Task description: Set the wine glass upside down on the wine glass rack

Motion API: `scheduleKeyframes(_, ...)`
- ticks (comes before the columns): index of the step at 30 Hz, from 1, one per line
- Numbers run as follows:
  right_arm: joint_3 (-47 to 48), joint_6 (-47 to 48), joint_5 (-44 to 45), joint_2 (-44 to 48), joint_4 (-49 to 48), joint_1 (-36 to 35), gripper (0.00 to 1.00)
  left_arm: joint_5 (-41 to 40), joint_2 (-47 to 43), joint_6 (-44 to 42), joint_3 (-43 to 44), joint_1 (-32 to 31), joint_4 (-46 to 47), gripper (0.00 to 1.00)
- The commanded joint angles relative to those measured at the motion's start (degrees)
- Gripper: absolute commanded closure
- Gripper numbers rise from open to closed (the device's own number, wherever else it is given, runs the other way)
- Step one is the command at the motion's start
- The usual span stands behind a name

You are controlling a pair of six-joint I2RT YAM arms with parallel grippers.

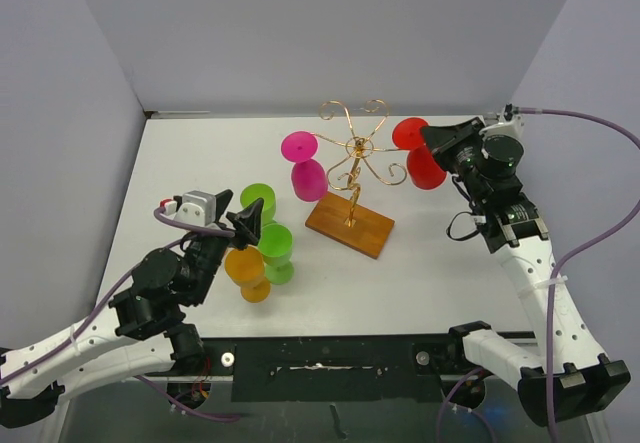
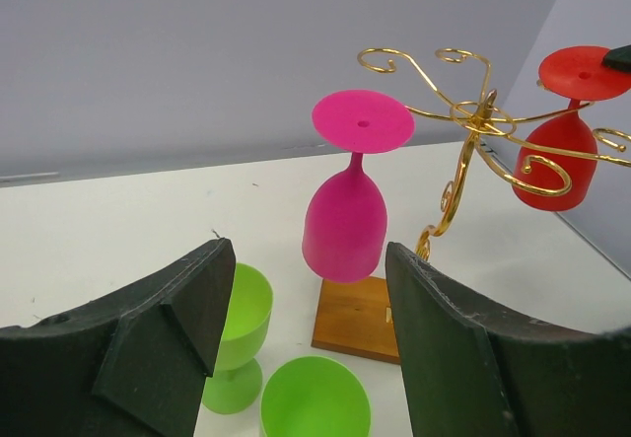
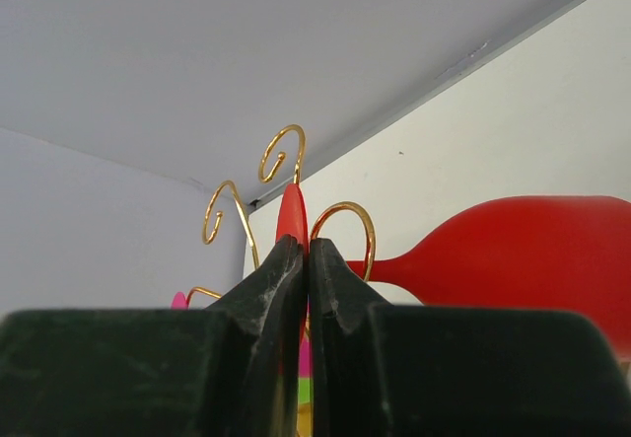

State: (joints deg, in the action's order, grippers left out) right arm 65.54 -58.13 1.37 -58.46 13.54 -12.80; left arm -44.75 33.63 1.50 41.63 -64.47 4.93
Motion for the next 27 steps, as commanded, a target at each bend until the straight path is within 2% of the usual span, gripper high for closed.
scheduleKeyframes(1, 1.95, -0.67, 0.35, -0.73, -3.68, 0.15, 1.00, 0.05, 0.67, 0.35, 2.99, -0.40, 1.14, 0.38)
scheduleKeyframes(11, 2.75, -0.06, -0.11, -2.22, -2.94, 0.84, 1.00, 1.96, 2.58, 0.10, 3.88, -0.39, 0.08, 0.38)
scheduleKeyframes(27, 0.92, -0.52, 3.29, 0.91, -4.79, 0.93, 1.00, 1.22, 2.79, 0.22, 3.53, -0.40, 0.43, 0.38)
